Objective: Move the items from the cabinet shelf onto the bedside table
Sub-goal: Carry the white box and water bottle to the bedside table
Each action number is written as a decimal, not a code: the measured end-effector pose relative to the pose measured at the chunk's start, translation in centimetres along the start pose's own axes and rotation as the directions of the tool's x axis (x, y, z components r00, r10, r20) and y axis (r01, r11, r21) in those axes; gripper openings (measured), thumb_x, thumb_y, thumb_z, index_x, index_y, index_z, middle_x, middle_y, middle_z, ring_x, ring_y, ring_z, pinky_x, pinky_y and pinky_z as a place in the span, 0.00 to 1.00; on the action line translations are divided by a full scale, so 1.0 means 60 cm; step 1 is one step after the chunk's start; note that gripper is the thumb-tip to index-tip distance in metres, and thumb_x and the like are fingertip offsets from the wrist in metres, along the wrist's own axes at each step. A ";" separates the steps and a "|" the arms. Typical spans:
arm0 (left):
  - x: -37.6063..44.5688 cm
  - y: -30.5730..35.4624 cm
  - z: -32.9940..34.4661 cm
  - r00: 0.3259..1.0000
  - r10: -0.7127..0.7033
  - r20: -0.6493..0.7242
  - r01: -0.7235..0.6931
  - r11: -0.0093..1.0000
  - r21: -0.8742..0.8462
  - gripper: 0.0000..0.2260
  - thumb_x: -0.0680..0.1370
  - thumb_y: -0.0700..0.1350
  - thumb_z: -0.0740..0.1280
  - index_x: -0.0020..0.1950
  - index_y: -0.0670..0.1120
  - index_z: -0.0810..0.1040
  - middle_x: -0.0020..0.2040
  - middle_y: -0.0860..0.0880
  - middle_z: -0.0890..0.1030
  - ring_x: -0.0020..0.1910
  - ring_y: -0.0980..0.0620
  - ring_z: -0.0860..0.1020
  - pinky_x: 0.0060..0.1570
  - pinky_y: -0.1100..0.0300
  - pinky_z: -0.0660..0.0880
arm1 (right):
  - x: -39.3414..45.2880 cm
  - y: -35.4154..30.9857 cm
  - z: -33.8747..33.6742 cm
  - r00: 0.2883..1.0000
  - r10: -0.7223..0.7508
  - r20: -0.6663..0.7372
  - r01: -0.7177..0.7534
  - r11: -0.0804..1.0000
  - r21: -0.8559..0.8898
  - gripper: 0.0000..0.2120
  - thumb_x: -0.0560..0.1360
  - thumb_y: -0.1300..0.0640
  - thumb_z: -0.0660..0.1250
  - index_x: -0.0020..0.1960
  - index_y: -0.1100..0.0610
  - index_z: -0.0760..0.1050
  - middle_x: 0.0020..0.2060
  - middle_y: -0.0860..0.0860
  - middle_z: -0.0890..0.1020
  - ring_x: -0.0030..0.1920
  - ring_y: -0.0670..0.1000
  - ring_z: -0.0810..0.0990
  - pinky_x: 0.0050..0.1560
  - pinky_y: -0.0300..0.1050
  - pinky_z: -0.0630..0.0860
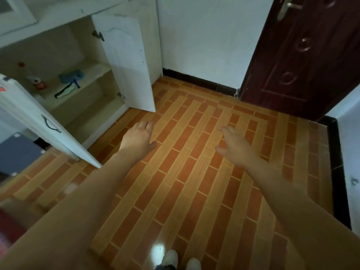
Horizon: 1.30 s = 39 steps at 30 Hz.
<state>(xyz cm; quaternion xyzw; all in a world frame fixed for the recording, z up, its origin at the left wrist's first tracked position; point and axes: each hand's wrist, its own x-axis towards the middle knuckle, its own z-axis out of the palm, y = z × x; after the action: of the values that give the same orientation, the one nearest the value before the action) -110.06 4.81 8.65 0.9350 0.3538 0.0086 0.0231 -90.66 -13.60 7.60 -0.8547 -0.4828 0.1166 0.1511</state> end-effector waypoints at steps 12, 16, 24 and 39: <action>0.049 -0.022 0.034 0.998 -0.063 0.030 0.063 0.998 0.025 0.28 0.77 0.52 0.64 0.73 0.46 0.59 0.71 0.46 0.65 0.70 0.47 0.64 0.66 0.53 0.65 | 0.104 0.006 0.009 0.987 -0.127 0.097 0.132 0.991 -0.040 0.30 0.75 0.52 0.65 0.72 0.57 0.58 0.69 0.54 0.66 0.70 0.54 0.62 0.69 0.48 0.62; 0.111 -0.047 0.046 0.998 -0.058 0.033 0.056 0.996 0.070 0.28 0.76 0.54 0.64 0.73 0.47 0.60 0.71 0.47 0.65 0.71 0.47 0.63 0.68 0.53 0.62 | 0.173 -0.001 0.010 0.982 -0.146 0.123 0.155 0.985 -0.074 0.30 0.75 0.52 0.65 0.72 0.58 0.57 0.69 0.55 0.66 0.70 0.54 0.61 0.68 0.48 0.61; 0.315 -0.129 0.048 0.993 -0.114 0.003 0.114 0.993 0.036 0.27 0.76 0.55 0.64 0.72 0.48 0.62 0.70 0.47 0.66 0.70 0.46 0.63 0.68 0.51 0.61 | 0.390 -0.040 0.000 0.974 -0.188 0.126 0.204 0.971 -0.128 0.30 0.75 0.53 0.65 0.73 0.56 0.56 0.70 0.53 0.65 0.71 0.53 0.61 0.68 0.47 0.61; 0.570 -0.292 0.038 0.965 -0.262 0.004 0.262 0.965 -0.005 0.27 0.76 0.55 0.63 0.72 0.48 0.62 0.70 0.46 0.67 0.68 0.45 0.66 0.66 0.50 0.65 | 0.729 -0.116 -0.006 0.932 -0.321 0.169 0.340 0.935 -0.097 0.29 0.75 0.54 0.64 0.72 0.57 0.57 0.69 0.55 0.67 0.69 0.53 0.63 0.67 0.47 0.63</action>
<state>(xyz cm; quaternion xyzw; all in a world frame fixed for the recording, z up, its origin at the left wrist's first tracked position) -95.95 40.51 5.52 0.8801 0.4741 0.0047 0.0270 -73.90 27.37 8.17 -0.7575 -0.6363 0.1231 0.0782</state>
